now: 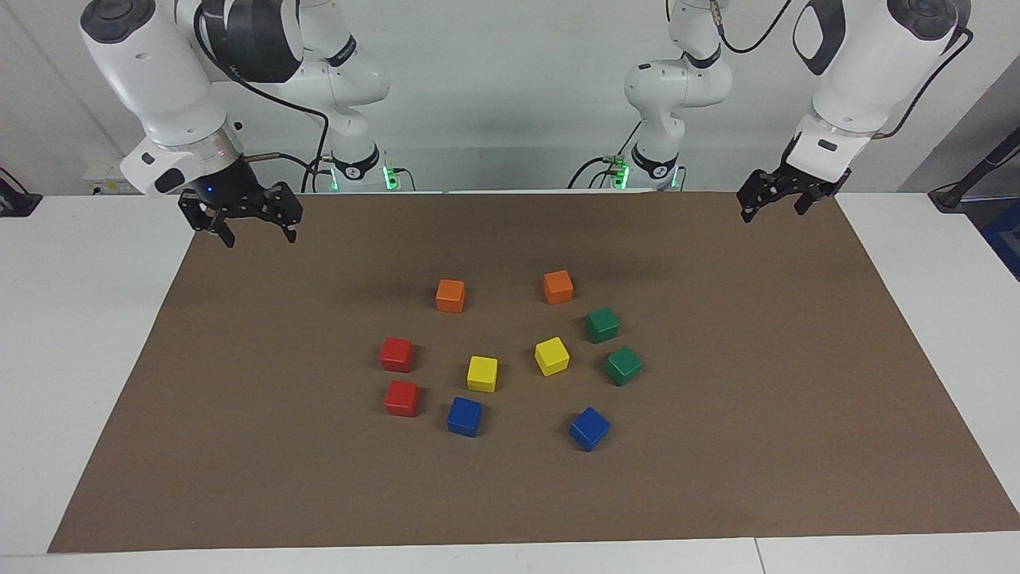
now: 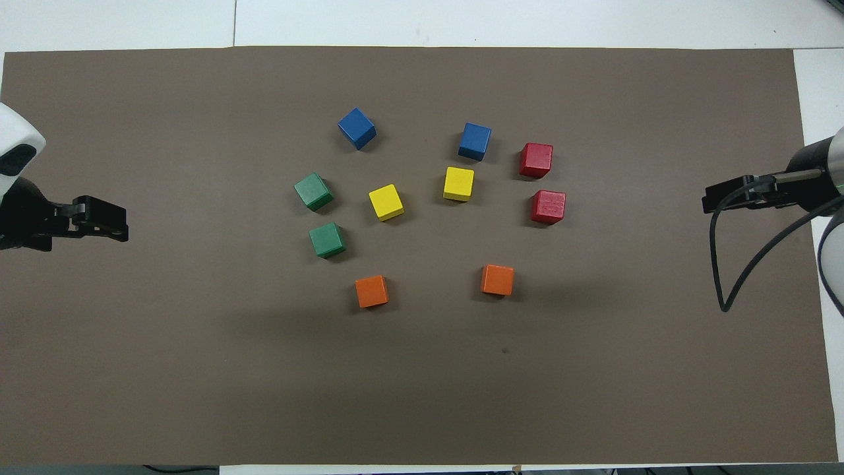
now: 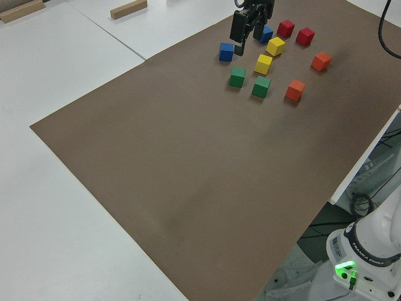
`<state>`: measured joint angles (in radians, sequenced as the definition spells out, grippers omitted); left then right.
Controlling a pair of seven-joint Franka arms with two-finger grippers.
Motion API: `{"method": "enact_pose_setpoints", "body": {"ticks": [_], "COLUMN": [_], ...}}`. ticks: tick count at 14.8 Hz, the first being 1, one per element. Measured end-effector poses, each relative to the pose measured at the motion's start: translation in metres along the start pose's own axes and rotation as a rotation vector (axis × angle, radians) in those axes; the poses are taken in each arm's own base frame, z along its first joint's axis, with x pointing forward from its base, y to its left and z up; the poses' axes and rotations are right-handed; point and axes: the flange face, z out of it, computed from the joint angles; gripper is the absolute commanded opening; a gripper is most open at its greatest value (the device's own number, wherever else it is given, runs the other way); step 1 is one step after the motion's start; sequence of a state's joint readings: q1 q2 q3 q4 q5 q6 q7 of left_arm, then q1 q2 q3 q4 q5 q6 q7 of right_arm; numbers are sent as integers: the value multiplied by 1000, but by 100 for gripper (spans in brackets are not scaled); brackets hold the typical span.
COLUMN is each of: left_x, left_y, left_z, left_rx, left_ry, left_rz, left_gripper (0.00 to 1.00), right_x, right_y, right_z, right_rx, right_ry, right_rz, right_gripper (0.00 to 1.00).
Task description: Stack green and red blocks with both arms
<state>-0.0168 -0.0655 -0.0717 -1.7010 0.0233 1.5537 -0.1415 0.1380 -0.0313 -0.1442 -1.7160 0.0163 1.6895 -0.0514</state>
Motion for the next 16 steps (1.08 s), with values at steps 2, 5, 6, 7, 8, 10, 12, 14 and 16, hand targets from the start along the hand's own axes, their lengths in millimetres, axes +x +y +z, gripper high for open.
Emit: {"method": "enact_pose_setpoints", "body": {"ticks": [2, 5, 6, 7, 8, 10, 12, 14, 16], "left_x": [0, 0, 0, 2, 4, 8, 11, 12, 16], "left_y": [1, 3, 3, 3, 4, 17, 49, 93, 140], "left_z": [0, 0, -1, -2, -2, 4, 23, 56, 96], "left_rx": [-13, -22, -23, -25, -28, -37, -45, -56, -74], "left_ry": [-2, -2, 4, 19, 34, 67, 95, 108, 119], "left_rz": [0, 1, 1, 1, 1, -13, -43, -86, -155], "left_gripper": [100, 100, 100, 100, 100, 100, 100, 100, 100], "right_x": [0, 0, 0, 0, 0, 0, 3, 12, 28], "right_y": [0, 0, 0, -1, -2, -6, -28, -66, -98], "right_z": [0, 0, 0, 0, 0, 3, 13, 39, 76], "right_rx": [0, 0, 0, 0, 0, 0, -1, -7, -15], "right_ry": [0, 0, 1, 1, 0, -4, -6, -8, -3], "right_rz": [1, 1, 0, -1, -3, 25, 153, 239, 298], "right_gripper": [100, 100, 100, 100, 100, 100, 100, 100, 100]}}
